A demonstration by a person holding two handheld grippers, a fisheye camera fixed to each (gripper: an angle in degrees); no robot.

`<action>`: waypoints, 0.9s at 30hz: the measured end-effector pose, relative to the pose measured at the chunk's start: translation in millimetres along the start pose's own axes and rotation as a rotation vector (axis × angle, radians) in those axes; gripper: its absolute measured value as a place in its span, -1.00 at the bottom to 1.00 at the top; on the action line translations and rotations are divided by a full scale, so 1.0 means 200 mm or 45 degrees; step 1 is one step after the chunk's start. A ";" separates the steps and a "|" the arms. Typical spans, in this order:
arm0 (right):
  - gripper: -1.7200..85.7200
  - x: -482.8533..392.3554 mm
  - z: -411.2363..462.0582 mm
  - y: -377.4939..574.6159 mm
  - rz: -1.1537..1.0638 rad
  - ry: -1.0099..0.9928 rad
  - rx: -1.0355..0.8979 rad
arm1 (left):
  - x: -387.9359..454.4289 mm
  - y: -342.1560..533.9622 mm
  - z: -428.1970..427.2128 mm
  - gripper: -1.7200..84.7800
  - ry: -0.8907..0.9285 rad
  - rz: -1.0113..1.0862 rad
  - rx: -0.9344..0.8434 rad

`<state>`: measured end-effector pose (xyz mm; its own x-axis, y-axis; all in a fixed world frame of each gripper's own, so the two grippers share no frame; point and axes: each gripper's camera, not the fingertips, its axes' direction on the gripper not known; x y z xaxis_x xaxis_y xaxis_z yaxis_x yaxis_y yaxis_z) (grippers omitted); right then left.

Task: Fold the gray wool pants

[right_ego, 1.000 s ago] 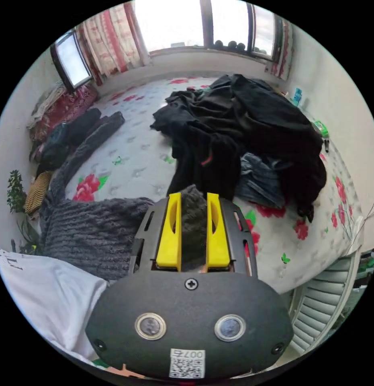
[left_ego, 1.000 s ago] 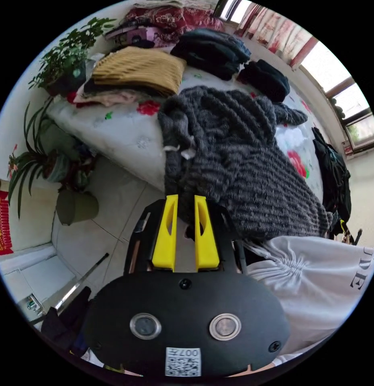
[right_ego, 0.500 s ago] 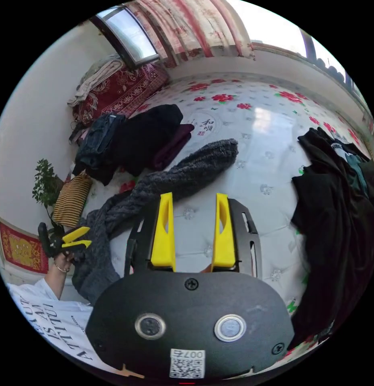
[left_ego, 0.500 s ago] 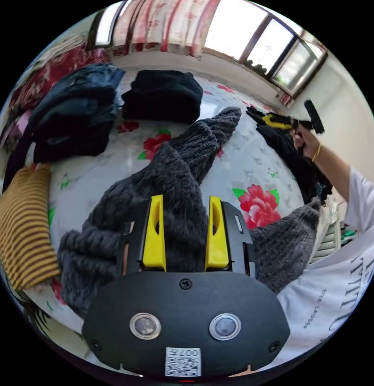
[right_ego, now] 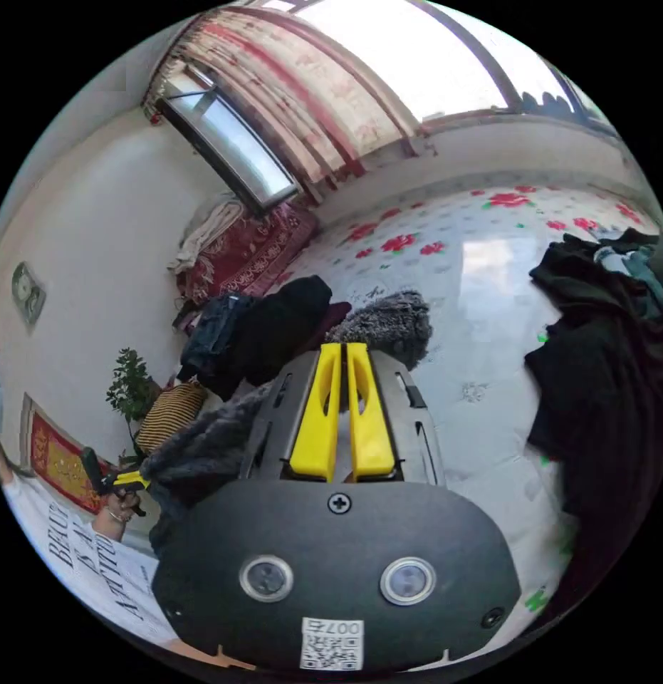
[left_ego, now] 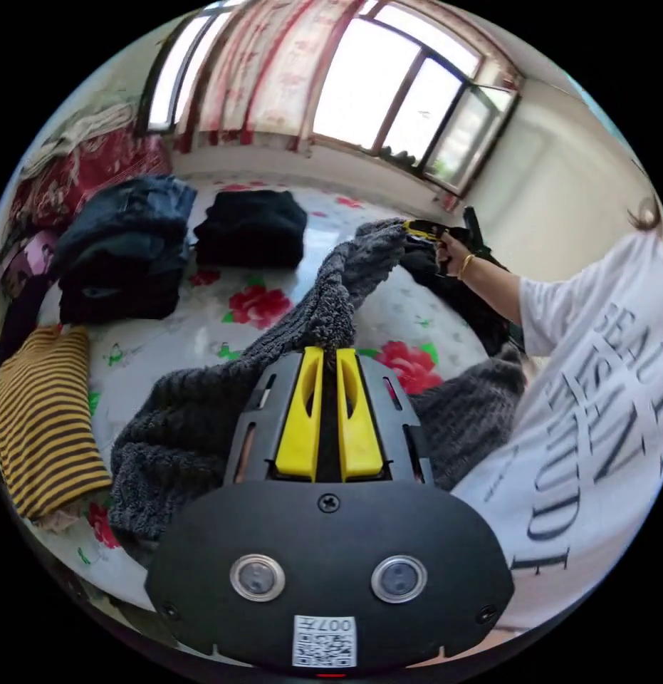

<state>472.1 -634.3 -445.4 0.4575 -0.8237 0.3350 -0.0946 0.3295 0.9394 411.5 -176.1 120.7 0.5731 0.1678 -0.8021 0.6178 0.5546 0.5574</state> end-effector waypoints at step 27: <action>-0.80 0.42 -0.48 0.41 0.121 0.533 -0.527 | -0.79 0.24 0.49 -0.71 -0.440 -0.485 -0.712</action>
<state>587.2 -631.8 -346.7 0.7816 -0.5573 0.2802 0.1619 0.6150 0.7718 403.1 -257.0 294.9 0.5676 -0.3317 -0.7535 0.4944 0.8692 -0.0102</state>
